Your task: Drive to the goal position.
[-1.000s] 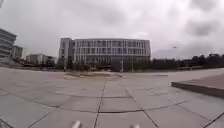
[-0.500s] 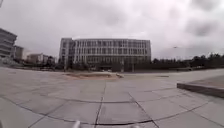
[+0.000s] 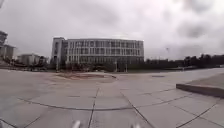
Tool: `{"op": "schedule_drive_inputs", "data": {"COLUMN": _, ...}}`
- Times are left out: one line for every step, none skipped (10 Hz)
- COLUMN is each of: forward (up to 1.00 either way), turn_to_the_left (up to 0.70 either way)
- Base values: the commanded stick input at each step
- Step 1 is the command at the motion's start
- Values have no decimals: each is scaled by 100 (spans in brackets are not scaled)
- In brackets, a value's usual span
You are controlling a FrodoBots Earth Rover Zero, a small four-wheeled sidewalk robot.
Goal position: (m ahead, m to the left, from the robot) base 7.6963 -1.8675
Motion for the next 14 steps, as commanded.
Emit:
{"op": "schedule_drive_inputs", "data": {"forward": 70, "turn_to_the_left": 0}}
{"op": "schedule_drive_inputs", "data": {"forward": 70, "turn_to_the_left": 0}}
{"op": "schedule_drive_inputs", "data": {"forward": 70, "turn_to_the_left": 0}}
{"op": "schedule_drive_inputs", "data": {"forward": 70, "turn_to_the_left": 0}}
{"op": "schedule_drive_inputs", "data": {"forward": 70, "turn_to_the_left": 0}}
{"op": "schedule_drive_inputs", "data": {"forward": 70, "turn_to_the_left": 0}}
{"op": "schedule_drive_inputs", "data": {"forward": 70, "turn_to_the_left": 0}}
{"op": "schedule_drive_inputs", "data": {"forward": 70, "turn_to_the_left": -7}}
{"op": "schedule_drive_inputs", "data": {"forward": 70, "turn_to_the_left": -33}}
{"op": "schedule_drive_inputs", "data": {"forward": 70, "turn_to_the_left": -33}}
{"op": "schedule_drive_inputs", "data": {"forward": 70, "turn_to_the_left": -33}}
{"op": "schedule_drive_inputs", "data": {"forward": 70, "turn_to_the_left": -27}}
{"op": "schedule_drive_inputs", "data": {"forward": 70, "turn_to_the_left": 0}}
{"op": "schedule_drive_inputs", "data": {"forward": 70, "turn_to_the_left": 0}}
